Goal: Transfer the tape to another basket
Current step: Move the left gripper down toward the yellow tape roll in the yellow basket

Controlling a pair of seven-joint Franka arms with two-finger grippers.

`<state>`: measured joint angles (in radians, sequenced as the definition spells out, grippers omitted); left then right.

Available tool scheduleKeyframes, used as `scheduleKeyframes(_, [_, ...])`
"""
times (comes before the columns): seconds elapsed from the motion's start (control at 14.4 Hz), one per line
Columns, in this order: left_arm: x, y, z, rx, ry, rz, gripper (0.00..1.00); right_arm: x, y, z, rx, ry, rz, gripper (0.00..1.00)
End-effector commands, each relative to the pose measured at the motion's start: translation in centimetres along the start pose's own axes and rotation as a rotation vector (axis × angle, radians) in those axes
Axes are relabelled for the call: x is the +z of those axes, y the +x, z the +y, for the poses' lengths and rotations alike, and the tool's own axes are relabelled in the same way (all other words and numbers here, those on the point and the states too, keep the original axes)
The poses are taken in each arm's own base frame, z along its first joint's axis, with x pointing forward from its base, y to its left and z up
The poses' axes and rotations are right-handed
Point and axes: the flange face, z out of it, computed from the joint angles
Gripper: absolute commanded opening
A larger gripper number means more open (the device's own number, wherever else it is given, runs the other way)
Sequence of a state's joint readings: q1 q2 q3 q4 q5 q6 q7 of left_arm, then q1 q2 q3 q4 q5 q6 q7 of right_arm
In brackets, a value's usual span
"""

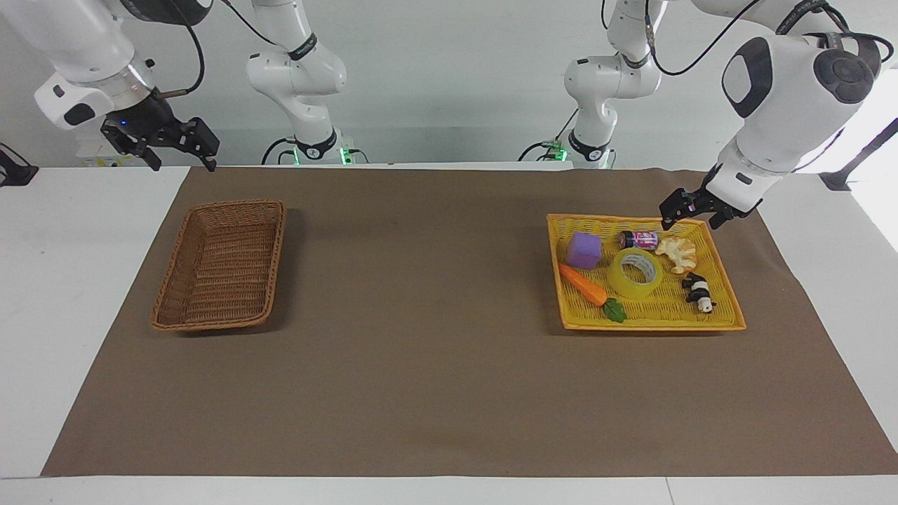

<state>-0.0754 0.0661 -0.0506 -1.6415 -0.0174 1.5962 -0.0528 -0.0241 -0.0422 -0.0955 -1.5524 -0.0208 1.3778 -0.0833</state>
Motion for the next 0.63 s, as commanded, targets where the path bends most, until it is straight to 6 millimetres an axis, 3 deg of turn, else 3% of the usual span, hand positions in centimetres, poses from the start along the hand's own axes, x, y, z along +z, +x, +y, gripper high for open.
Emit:
scheduleKeyframes(0.0, [-0.65,0.28,-0.36,-0.02,0.008,0.052,1.0,0.08,-0.59,0.11,-0.006,0.018,-0.003,0.99])
scheduleKeyframes(0.35, [-0.52,0.24,-1.07,-0.028,0.007,0.048,1.0,0.08,-0.59,0.03,-0.007,0.018,-0.003,0.99])
scheduleKeyframes(0.56, [-0.29,0.14,-0.11,-0.028,0.009,0.043,1.0,0.08,-0.59,0.03,-0.008,0.018,-0.003,0.99])
